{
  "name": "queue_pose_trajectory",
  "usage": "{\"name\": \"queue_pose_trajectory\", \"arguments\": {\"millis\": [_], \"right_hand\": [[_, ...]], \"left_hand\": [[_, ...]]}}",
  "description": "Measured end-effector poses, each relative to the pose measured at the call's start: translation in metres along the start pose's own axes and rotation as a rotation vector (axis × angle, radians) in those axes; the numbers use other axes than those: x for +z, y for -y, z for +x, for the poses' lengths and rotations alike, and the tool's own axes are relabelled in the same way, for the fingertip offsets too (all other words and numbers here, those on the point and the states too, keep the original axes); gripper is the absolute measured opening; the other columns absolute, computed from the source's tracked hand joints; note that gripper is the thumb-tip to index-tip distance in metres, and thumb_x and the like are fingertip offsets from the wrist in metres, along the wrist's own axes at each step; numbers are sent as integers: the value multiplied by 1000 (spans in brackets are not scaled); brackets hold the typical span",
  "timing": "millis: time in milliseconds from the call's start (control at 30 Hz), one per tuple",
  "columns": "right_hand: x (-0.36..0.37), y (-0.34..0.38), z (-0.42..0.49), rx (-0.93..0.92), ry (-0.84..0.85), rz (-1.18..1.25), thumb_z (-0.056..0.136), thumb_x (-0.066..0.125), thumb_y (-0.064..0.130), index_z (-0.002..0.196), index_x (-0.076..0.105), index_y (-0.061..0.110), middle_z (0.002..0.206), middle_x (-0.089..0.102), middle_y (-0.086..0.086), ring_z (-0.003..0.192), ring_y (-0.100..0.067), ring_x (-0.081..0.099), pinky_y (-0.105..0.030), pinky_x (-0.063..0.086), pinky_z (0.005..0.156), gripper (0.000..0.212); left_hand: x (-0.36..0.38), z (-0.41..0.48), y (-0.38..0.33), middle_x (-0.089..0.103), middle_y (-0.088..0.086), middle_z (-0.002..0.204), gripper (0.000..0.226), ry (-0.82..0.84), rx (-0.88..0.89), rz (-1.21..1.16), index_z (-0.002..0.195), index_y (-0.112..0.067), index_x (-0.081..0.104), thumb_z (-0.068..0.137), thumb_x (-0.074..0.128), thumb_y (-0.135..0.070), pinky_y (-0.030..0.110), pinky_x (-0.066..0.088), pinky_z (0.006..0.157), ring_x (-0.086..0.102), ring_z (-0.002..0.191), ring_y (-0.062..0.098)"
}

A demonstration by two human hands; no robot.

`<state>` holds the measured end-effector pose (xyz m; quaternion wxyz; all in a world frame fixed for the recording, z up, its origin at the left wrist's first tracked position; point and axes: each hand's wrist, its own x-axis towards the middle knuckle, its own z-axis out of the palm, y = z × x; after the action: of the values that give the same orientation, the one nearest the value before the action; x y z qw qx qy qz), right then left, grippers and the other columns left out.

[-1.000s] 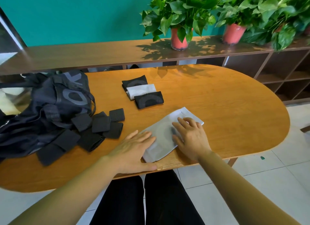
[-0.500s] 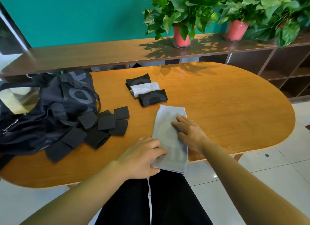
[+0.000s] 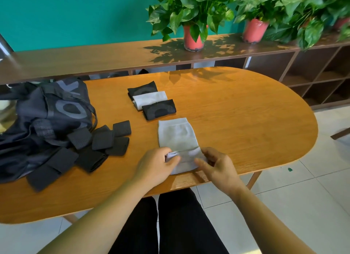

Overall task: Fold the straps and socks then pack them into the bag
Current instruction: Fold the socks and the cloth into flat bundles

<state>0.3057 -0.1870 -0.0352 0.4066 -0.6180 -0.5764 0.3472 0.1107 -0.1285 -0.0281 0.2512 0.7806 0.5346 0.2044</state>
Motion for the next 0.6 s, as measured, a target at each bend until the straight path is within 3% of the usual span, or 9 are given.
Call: {"name": "queue_pose_trajectory", "arguments": {"millis": [67,167,333,600], "right_hand": [[5,-6,6,31,-135,-118,87,61,41,85,65,24,74,64,3,72,-17,60,-40,50,63,17],[11,-3,14,71,-198,-256,88,59,41,75,61,25,71,62,-1,66,-17,56,-30,41,55,21],[17,3,22,140,-235,-400,87,57,42,80,65,22,74,63,1,72,-19,58,-30,45,59,23],[25,2,24,127,-301,-598,88,56,44,89,64,22,83,60,-5,73,-25,58,-27,34,57,23]], "left_hand": [[3,-1,1,35,-4,51,43,-35,-27,-29,59,-17,42,87,60,-43,32,23,50,32,47,11],[5,-5,1,39,-3,51,42,-100,-67,29,63,-15,48,88,58,-48,31,24,48,36,47,13],[3,-7,3,46,-3,54,44,-149,-134,163,66,-19,47,91,50,-55,28,23,46,43,50,14],[3,-2,-5,49,-5,60,40,-141,-157,414,78,-24,47,92,43,-61,26,26,44,47,54,10]]}}
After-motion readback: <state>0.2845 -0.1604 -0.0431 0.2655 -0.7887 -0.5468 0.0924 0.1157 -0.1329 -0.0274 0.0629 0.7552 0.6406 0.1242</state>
